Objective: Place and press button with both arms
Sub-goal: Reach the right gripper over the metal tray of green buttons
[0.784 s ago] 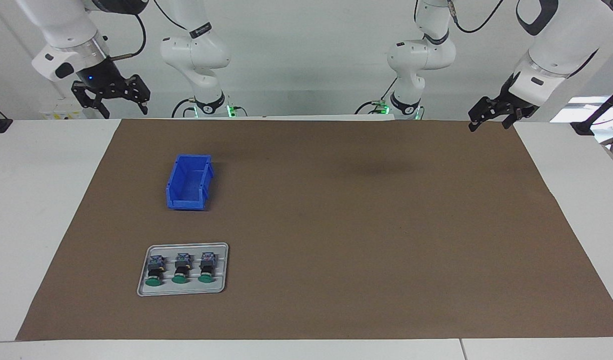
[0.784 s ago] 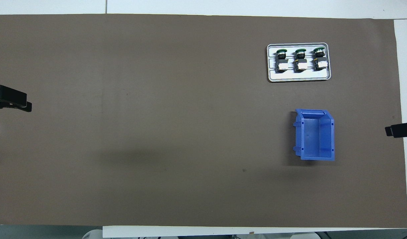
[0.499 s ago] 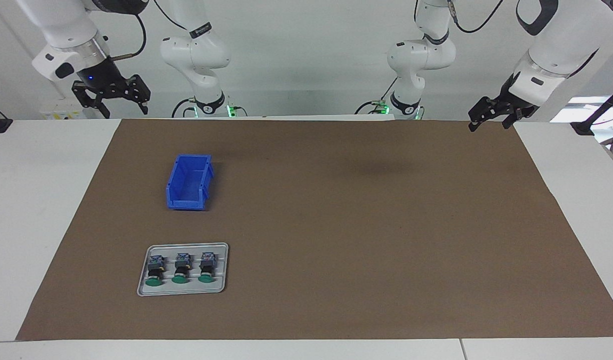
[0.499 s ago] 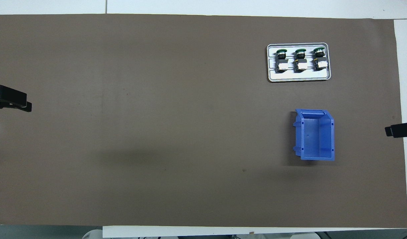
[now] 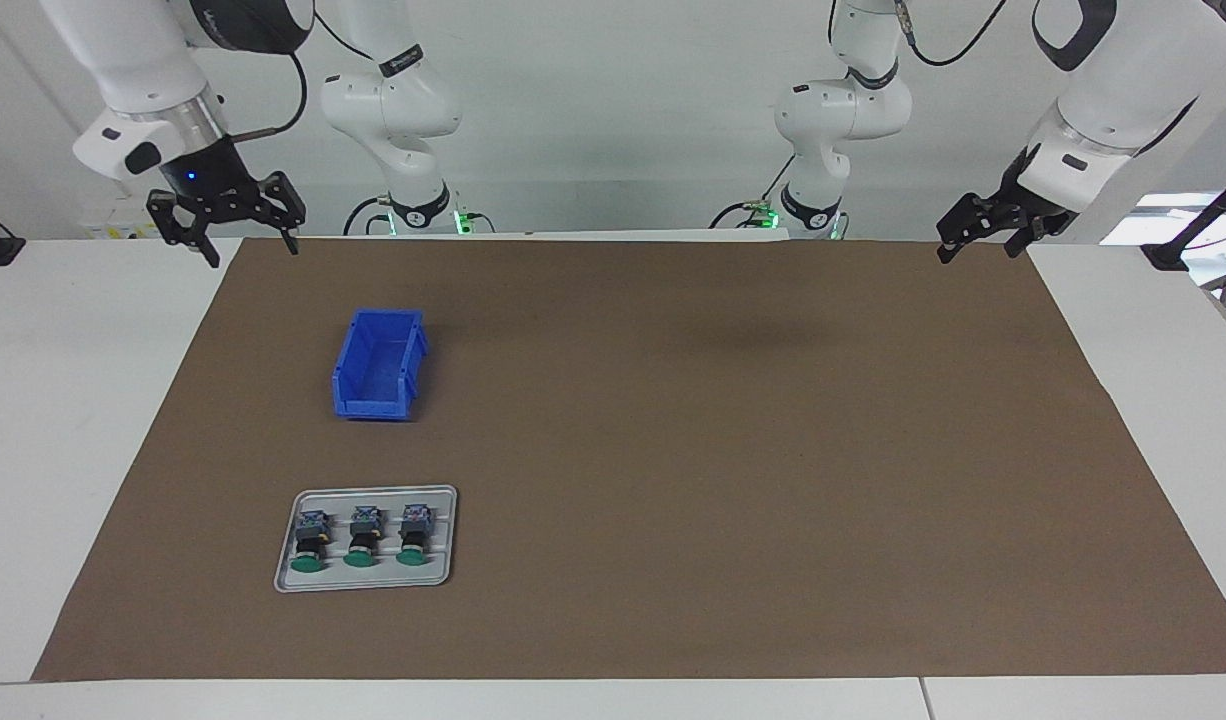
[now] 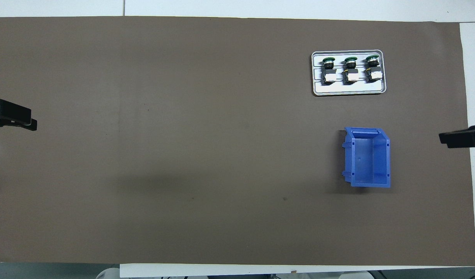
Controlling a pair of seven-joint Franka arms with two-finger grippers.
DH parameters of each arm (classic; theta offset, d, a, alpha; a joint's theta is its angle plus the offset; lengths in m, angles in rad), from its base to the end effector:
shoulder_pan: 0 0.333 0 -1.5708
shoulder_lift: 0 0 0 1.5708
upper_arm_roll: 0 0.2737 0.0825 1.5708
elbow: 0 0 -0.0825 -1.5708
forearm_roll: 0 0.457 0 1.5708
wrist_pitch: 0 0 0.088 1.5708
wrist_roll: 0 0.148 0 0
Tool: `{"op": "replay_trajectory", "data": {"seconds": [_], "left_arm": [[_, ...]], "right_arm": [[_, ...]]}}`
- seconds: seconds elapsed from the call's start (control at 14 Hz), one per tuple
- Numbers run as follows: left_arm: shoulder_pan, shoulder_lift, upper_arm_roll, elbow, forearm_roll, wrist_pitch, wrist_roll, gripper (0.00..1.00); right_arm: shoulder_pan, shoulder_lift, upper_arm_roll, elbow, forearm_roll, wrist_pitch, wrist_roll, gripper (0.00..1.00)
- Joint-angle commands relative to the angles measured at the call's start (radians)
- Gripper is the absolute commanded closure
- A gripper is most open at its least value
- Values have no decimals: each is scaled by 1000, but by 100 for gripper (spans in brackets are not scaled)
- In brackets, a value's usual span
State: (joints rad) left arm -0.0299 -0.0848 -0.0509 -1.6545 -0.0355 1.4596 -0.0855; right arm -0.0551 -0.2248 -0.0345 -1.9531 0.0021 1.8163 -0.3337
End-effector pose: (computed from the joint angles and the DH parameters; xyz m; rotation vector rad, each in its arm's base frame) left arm 0.5847 -0.0537 0.5389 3.1148 0.0049 -0.1752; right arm 0.5820 -0.0527 0.4882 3.1064 0.3812 0.1377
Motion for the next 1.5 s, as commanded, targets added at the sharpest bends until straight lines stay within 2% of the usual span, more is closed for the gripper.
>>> {"op": "replay_trajectory", "data": {"seconds": [0.0,0.14,0.29,0.64,1.0,1.07,1.14,1.35,1.43], "left_arm": [[13,-21,-3,-24,-12,7,7,0],[13,-21,-3,-24,-12,7,7,0],[13,-21,-3,-24,-12,7,7,0],[13,-21,-3,-24,-12,7,7,0],[13,-21,-3,-24,-12,7,7,0],[13,-21,-3,-24,-12,7,7,0],[13,-21,-3,-24,-12,7,7,0],[13,-21,-3,-24,-12,7,7,0],[13,-21,-3,-24,-12,5,7,0]], "right_arm": [[23,108,21,-9,18,141,73,1],[41,157,27,-10,18,222,151,2],[76,218,25,-9,18,334,170,2],[86,367,27,11,19,566,214,5],[86,501,50,100,19,640,214,5],[77,531,73,162,18,605,213,5],[75,553,77,221,18,521,213,5],[69,636,80,469,19,184,214,7],[55,659,82,523,16,108,213,7]]}}
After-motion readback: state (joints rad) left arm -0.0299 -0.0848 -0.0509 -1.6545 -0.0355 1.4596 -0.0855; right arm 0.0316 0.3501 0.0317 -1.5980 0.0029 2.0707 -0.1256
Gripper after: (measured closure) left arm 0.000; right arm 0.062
